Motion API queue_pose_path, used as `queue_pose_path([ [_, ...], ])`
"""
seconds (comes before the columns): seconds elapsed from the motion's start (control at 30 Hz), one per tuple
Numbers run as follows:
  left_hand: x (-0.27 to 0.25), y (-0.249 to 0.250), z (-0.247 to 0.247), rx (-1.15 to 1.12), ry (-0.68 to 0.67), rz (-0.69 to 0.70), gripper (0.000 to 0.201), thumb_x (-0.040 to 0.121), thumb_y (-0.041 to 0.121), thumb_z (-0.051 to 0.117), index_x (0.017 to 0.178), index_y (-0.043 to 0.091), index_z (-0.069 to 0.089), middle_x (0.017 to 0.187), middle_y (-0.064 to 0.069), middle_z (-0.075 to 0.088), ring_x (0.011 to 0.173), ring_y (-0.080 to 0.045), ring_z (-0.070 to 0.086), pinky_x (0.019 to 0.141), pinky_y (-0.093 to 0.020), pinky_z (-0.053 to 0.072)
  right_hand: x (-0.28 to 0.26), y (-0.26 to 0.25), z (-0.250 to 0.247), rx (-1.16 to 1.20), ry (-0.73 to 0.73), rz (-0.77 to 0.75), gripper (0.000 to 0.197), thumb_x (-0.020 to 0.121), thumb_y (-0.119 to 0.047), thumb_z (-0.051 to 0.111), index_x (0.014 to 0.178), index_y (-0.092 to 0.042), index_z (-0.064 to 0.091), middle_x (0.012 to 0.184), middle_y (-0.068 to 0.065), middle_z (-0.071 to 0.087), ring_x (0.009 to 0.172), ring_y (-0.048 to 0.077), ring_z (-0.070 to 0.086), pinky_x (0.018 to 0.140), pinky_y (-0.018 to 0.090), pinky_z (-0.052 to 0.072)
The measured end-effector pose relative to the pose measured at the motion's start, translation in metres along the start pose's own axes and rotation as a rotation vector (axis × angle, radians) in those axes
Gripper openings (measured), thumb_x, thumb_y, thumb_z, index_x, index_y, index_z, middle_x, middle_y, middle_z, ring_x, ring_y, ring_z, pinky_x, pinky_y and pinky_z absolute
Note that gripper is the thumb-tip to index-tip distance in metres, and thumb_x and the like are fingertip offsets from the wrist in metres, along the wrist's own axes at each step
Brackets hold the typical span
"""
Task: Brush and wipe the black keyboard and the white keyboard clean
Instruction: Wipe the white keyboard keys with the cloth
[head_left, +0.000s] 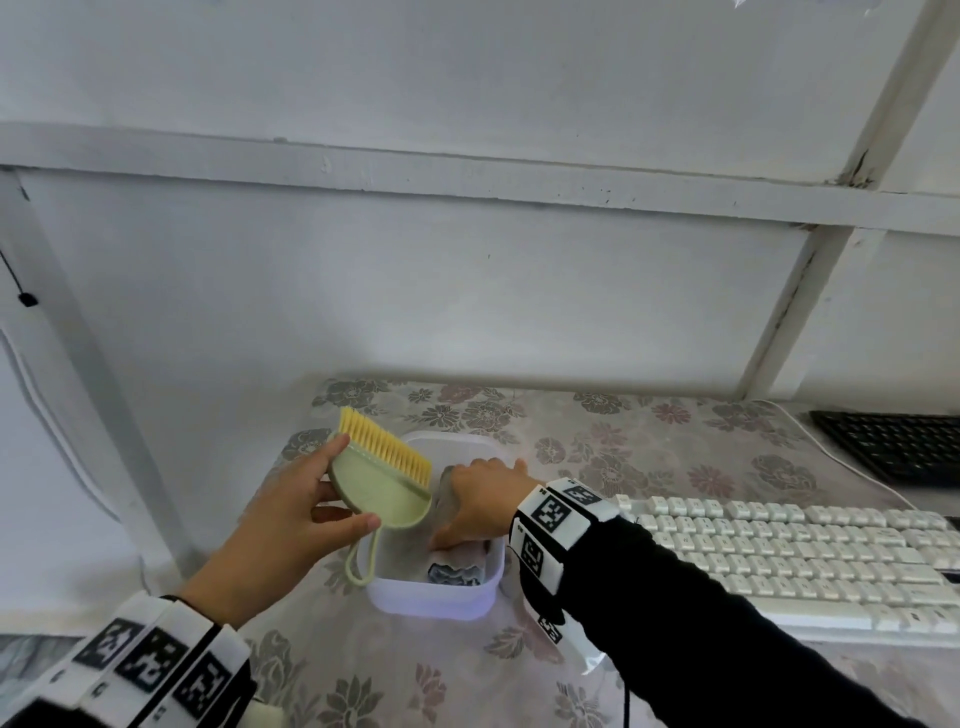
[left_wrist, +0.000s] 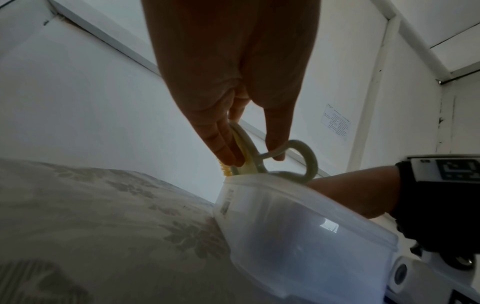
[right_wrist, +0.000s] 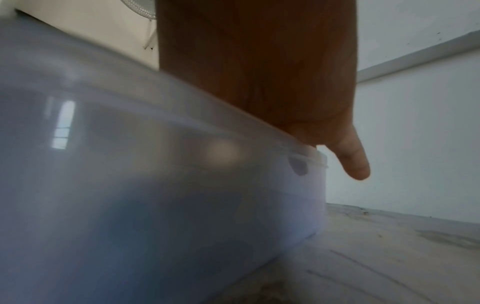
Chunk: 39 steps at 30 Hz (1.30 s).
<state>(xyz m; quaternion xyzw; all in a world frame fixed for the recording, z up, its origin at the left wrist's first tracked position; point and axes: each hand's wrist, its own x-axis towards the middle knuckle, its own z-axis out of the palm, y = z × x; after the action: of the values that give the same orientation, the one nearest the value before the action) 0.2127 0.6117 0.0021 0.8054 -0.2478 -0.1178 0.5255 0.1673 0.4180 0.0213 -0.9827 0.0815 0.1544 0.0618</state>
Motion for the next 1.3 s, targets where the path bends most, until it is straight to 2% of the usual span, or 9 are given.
queue_pose_path([
  [0.2,-0.001,0.002,0.003,0.012,-0.029,0.005,0.094,0.070,0.017,0.078,0.147,0.022,0.025,0.126,-0.006,0.053,0.104,-0.017,0.062,0.090,-0.033,0.052,-0.003,0.004,-0.007,0.138,0.051,-0.036,0.041,0.077,-0.027,0.074,0.108,-0.007,0.054,0.119,0.012,0.057,0.112,0.029,0.052,0.098,0.041,0.041],
  [0.33,-0.001,0.004,0.002,-0.002,-0.070,-0.009,0.123,0.035,0.071,0.080,0.141,0.035,0.028,0.125,0.001,0.055,0.108,-0.016,0.061,0.094,-0.037,0.051,-0.010,0.012,-0.018,0.319,0.182,-0.061,0.028,0.077,-0.024,0.073,0.078,-0.016,0.046,0.089,0.002,0.055,0.090,0.021,0.051,0.070,0.026,0.044],
  [0.47,0.001,0.011,0.009,0.163,-0.098,-0.005,0.124,0.037,0.078,0.071,0.144,0.034,0.025,0.129,0.007,0.047,0.114,-0.010,0.049,0.090,-0.025,0.044,-0.022,0.027,-0.032,0.519,0.295,-0.068,0.025,0.079,-0.027,0.073,0.072,-0.022,0.049,0.071,-0.012,0.044,0.071,0.010,0.047,0.047,0.010,0.032],
  [0.6,0.003,0.017,0.018,0.230,-0.102,-0.034,0.092,0.071,0.042,0.072,0.147,0.033,0.020,0.142,0.003,0.042,0.118,-0.011,0.046,0.091,-0.027,0.041,-0.039,0.051,-0.040,0.595,0.332,-0.036,0.045,0.078,-0.035,0.072,0.111,-0.009,0.056,0.099,0.002,0.056,0.084,0.017,0.055,0.055,0.019,0.043],
  [0.77,0.008,0.019,0.024,0.352,-0.119,-0.057,0.091,0.077,0.043,0.068,0.148,0.034,0.013,0.150,0.005,0.033,0.127,-0.017,0.043,0.099,-0.033,0.040,-0.073,0.092,-0.046,0.707,0.391,0.032,0.061,0.078,-0.029,0.074,0.130,-0.014,0.046,0.115,0.006,0.057,0.095,0.023,0.061,0.076,0.039,0.057],
  [0.93,0.011,0.024,0.034,0.416,-0.102,-0.092,0.089,0.080,0.035,0.069,0.149,0.030,0.014,0.152,0.002,0.028,0.130,-0.022,0.041,0.101,-0.034,0.036,-0.099,0.143,-0.044,0.800,0.422,0.127,0.063,0.073,-0.020,0.079,0.127,-0.017,0.048,0.100,0.000,0.055,0.090,0.021,0.060,0.079,0.037,0.055],
  [1.13,0.010,0.035,0.043,0.493,-0.071,-0.158,0.091,0.077,0.032,0.074,0.148,0.023,0.019,0.151,-0.006,0.031,0.133,-0.027,0.038,0.108,-0.039,0.033,-0.124,0.199,-0.034,0.782,0.412,0.199,0.064,0.069,-0.019,0.082,0.126,-0.019,0.055,0.116,0.005,0.060,0.099,0.021,0.061,0.087,0.038,0.053],
  [1.23,0.007,0.043,0.050,0.515,-0.042,-0.140,0.081,0.065,0.048,0.076,0.135,0.035,0.038,0.135,-0.002,0.050,0.117,-0.021,0.051,0.096,-0.036,0.042,-0.138,0.223,-0.030,0.786,0.397,0.207,0.061,0.071,-0.015,0.080,0.126,-0.017,0.055,0.116,0.005,0.062,0.100,0.021,0.061,0.089,0.037,0.052],
  [1.3,0.003,0.054,0.053,0.539,-0.025,-0.141,0.055,0.069,0.037,0.079,0.110,0.047,0.044,0.118,0.006,0.055,0.098,-0.013,0.053,0.080,-0.028,0.040,-0.148,0.239,-0.030,0.786,0.379,0.211,0.063,0.072,-0.013,0.079,0.129,-0.017,0.053,0.117,0.004,0.061,0.102,0.020,0.060,0.089,0.035,0.052],
])
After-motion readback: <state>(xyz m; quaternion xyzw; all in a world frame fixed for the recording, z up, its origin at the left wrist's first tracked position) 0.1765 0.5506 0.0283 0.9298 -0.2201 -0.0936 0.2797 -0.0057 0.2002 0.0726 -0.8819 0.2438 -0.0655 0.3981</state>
